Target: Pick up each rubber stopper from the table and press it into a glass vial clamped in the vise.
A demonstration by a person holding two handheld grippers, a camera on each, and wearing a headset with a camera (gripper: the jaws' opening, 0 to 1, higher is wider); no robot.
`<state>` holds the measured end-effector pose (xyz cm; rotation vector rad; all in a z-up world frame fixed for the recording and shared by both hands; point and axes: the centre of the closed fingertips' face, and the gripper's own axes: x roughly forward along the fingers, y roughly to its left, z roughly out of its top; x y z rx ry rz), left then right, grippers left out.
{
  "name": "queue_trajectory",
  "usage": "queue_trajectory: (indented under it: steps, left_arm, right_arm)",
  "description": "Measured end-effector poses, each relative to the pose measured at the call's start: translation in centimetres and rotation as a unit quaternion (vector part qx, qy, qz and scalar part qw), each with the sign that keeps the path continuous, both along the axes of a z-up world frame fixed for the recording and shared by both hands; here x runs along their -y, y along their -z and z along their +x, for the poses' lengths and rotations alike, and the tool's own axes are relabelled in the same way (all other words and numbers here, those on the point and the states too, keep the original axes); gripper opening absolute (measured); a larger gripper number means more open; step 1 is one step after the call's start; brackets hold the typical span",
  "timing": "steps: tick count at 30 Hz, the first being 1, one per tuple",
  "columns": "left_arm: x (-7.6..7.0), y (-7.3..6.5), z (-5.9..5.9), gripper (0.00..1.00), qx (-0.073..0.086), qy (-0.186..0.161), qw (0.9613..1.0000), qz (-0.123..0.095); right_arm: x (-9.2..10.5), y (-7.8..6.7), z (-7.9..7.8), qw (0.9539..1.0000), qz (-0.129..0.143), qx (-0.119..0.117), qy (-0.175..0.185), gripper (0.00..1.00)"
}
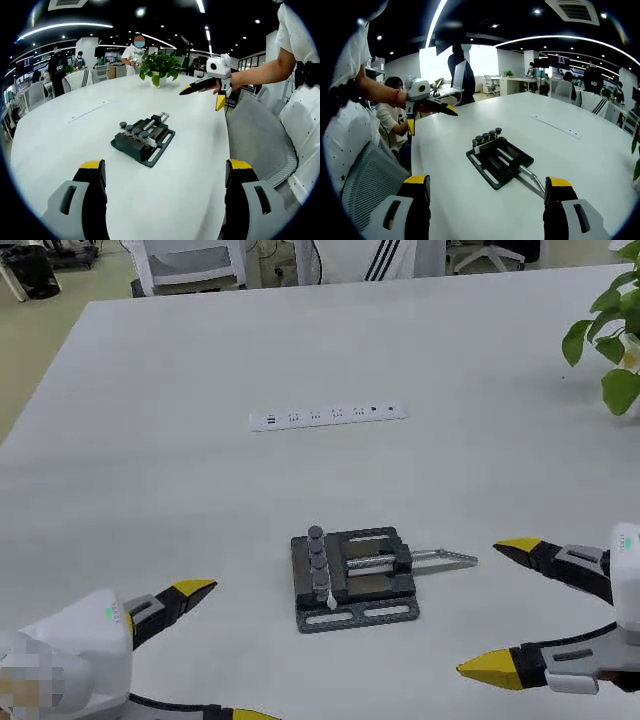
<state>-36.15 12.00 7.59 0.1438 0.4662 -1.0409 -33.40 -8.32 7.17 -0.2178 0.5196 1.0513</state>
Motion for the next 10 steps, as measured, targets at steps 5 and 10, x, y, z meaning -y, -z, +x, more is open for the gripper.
queue_trajectory:
  steps: [5,10]
  left_arm:
    - [0.07,0.08,0.02,0.99,-0.001,0.0,1.0,-0.001]
    - [0.18,0.1,-0.03,0.99,-0.001,0.001,1.0,0.0]
  right_arm:
    - [-0.36,-0.05,-0.28,1.0,0.0,-0.003,-0.001,0.93]
    - [-0.33,-0.07,-0.21,1.0,0.0,-0.003,-0.001,0.93]
